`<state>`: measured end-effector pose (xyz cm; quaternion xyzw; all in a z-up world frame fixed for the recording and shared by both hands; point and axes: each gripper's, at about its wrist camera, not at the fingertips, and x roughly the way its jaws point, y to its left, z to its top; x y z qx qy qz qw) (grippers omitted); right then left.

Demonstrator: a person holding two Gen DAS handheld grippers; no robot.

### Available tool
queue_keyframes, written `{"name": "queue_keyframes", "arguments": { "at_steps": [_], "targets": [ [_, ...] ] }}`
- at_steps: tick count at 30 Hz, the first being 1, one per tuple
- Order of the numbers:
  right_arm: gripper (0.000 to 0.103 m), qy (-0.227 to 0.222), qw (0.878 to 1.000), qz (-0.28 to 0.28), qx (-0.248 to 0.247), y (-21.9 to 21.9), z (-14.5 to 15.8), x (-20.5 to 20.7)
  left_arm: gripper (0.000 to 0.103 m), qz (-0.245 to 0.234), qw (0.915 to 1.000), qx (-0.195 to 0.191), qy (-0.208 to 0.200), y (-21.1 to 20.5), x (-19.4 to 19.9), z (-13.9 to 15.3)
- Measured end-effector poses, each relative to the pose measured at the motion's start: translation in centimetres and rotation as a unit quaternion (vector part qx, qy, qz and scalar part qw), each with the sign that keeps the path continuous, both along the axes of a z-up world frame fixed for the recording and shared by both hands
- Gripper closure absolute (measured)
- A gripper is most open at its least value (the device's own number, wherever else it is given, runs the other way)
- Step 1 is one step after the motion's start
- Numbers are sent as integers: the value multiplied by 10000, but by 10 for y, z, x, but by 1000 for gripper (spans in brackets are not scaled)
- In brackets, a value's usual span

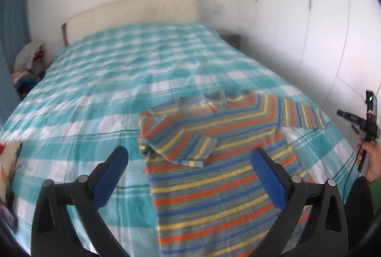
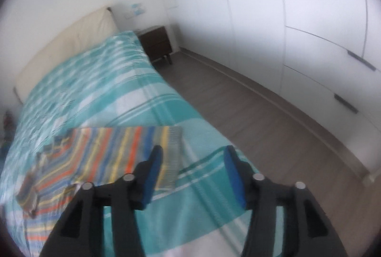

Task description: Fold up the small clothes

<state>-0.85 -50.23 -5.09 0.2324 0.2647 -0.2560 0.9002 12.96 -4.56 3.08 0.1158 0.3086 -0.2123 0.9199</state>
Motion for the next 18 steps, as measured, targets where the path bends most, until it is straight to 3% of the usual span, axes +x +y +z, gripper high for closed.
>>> {"name": "queue_keyframes", "arguments": {
  "at_steps": [2,6,9,11,12,13,15,18],
  "targets": [
    [42,-127,9978,643,16,42,2,3,1,-283,9977,566,261,-36,32,-33],
    [42,-140,9867,1611,161,114,-21,6,3,-600,9859,1518,358,-79,69,-107],
    [42,138,9778,2090,100,146,-41,14,11,-529,9802,1793,657,-82,93,-143],
    [42,297,9731,2284,-84,157,-49,19,35,-437,9784,1713,1075,-74,110,-161],
    [42,356,9712,2349,-169,160,-52,22,40,-417,9785,1582,1255,-69,114,-167],
    [42,385,9704,2374,-217,162,-53,24,53,-391,9801,1399,1351,-63,117,-169],
    [42,371,9689,2443,-148,163,-55,26,98,-148,9824,1277,1352,-55,118,-164],
    [42,301,9687,2459,-174,166,-53,27,98,242,9898,275,1380,-19,123,-129]
  ]
}}
